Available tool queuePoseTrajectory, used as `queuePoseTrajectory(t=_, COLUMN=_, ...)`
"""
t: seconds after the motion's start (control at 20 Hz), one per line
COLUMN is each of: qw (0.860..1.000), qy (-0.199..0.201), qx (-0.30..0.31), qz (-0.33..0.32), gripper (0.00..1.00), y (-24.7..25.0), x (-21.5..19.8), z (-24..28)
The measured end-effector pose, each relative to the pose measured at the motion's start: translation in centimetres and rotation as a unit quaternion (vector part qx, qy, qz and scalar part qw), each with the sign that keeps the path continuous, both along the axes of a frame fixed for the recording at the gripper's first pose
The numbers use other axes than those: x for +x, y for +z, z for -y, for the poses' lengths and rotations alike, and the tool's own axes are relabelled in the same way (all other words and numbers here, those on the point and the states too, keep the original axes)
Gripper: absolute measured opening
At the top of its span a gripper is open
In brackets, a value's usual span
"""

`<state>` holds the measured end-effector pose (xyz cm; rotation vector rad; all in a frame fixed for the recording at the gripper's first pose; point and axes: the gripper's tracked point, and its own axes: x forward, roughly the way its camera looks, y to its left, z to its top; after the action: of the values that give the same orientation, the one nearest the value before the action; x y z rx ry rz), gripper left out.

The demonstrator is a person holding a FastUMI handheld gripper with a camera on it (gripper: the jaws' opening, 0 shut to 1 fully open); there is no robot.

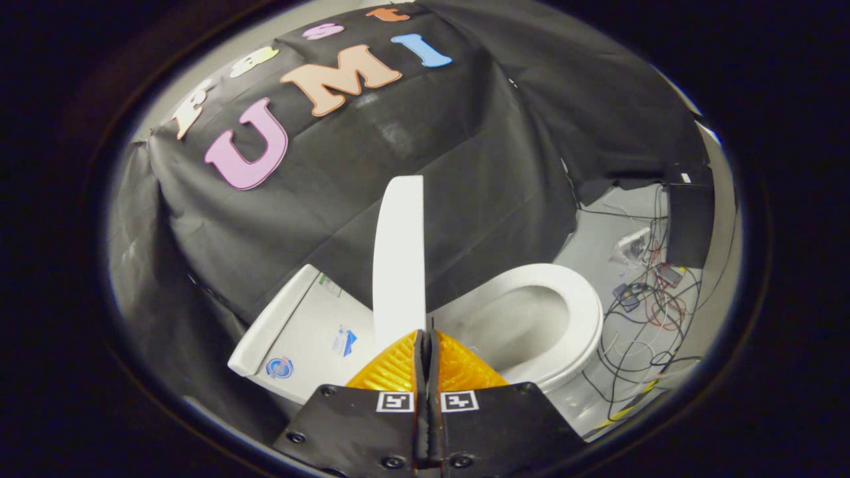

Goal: Open the toilet lid.

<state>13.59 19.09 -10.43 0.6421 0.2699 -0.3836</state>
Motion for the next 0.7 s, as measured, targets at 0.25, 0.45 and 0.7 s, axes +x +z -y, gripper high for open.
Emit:
queuePoseTrajectory(t=0.25, qw=1.000, qy=0.013, qx=-0.017, qz=-0.003, gripper=0.00, y=0.9, x=0.6, z=-1.1)
queuePoseTrajectory(t=0.45, qw=0.999, qy=0.022, qx=-0.027, qz=-0.004, gripper=0.00, y=1.6, x=1.2, z=-1.9)
queuePoseTrajectory(t=0.7, qw=0.999, qy=0.032, qx=-0.042, qz=-0.002, gripper=0.00, y=2.4, x=1.7, z=-2.9)
